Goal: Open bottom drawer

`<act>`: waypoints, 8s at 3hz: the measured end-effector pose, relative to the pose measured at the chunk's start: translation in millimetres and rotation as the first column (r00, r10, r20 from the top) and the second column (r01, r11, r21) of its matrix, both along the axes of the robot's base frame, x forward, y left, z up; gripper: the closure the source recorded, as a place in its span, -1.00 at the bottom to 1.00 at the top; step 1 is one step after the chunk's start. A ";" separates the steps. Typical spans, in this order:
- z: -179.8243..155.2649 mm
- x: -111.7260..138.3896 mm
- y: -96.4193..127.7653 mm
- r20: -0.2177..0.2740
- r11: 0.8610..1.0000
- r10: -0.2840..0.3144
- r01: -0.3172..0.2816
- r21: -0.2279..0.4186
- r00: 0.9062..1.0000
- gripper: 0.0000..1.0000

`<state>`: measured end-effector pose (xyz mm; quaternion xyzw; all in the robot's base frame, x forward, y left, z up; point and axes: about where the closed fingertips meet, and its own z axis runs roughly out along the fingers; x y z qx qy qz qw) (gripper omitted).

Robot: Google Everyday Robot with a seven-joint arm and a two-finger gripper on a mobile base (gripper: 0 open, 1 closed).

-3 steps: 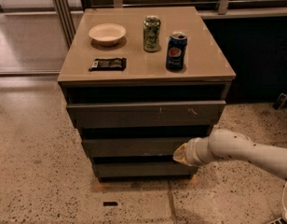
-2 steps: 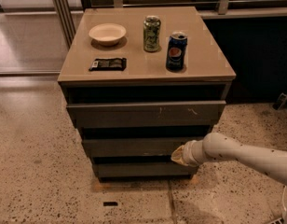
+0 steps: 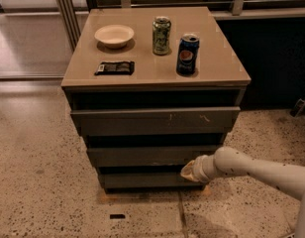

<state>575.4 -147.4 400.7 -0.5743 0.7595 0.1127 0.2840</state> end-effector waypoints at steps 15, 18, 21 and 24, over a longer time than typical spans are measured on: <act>-220.0 74.8 -6.7 0.029 0.992 0.106 -0.108 0.072 0.994 -1.00; -239.3 56.1 -11.7 -0.058 0.995 0.082 -0.078 0.067 0.995 -1.00; -219.2 12.4 -3.1 -0.172 0.992 0.120 -0.113 0.053 0.978 -1.00; -208.8 -48.8 -9.0 -0.398 0.990 0.136 -0.113 0.081 0.907 -1.00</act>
Offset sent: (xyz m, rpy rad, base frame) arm -0.0015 -0.0158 -0.1650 -0.0215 0.0317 -0.0365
